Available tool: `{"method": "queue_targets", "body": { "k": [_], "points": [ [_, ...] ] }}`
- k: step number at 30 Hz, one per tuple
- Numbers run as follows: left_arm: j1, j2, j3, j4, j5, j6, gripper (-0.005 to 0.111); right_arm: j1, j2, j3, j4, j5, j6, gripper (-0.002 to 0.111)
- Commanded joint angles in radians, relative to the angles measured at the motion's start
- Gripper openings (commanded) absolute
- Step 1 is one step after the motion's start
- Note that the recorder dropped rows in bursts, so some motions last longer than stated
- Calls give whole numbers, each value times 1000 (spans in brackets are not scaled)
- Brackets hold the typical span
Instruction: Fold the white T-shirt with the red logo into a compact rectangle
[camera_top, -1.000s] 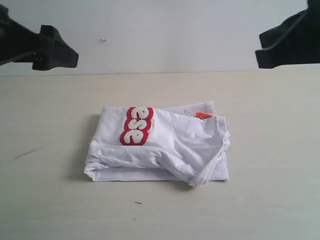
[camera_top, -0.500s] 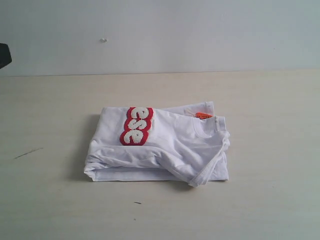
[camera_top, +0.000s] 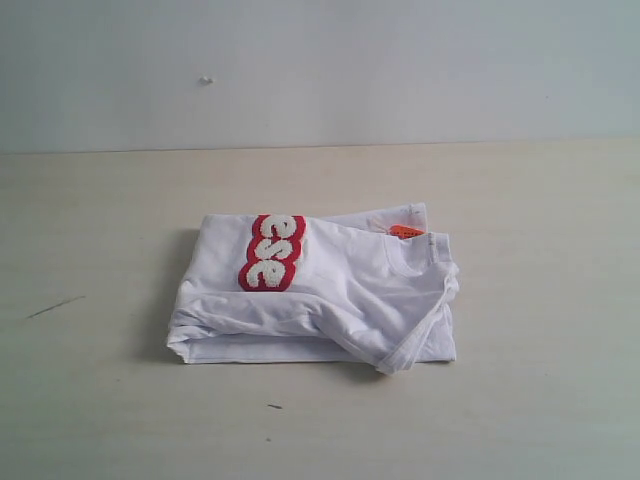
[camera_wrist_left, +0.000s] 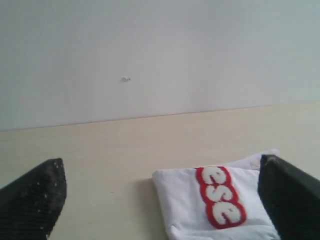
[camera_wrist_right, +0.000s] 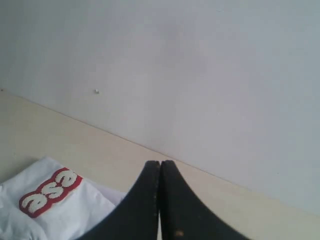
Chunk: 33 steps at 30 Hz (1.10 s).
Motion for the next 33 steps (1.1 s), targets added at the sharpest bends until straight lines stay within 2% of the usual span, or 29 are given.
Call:
{"method": "queue_targets", "body": {
  "k": [1,5,10,13,16,25,28,33],
  "points": [
    [86,-88,50,119,28,66,104,-6,-2,3,3,-9,-6,0],
    [142,-161,148,131,9,131,104,-6,-2,3,3,-9,-6,0],
    [226,-278,326,127,-144,127,104,-6,-2,3,3,-7,-6,0],
    [265,-372,422,127,-182,127,104,-6,-2,3,3,-7,-6,0],
    [272,-470,481,131,-185,129,104,-6,-2,3,3,-7,-6,0],
    [306,-607,603,119,-129,121,104,-6,-2,3,3,-7,-6,0],
    [313,-651,605,95,-125,121,104,-6,-2,3,3,-7,-6,0],
    [313,-716,605,96,-31,127,104,-6,-2,3,6,-7,-6,0]
  ]
}}
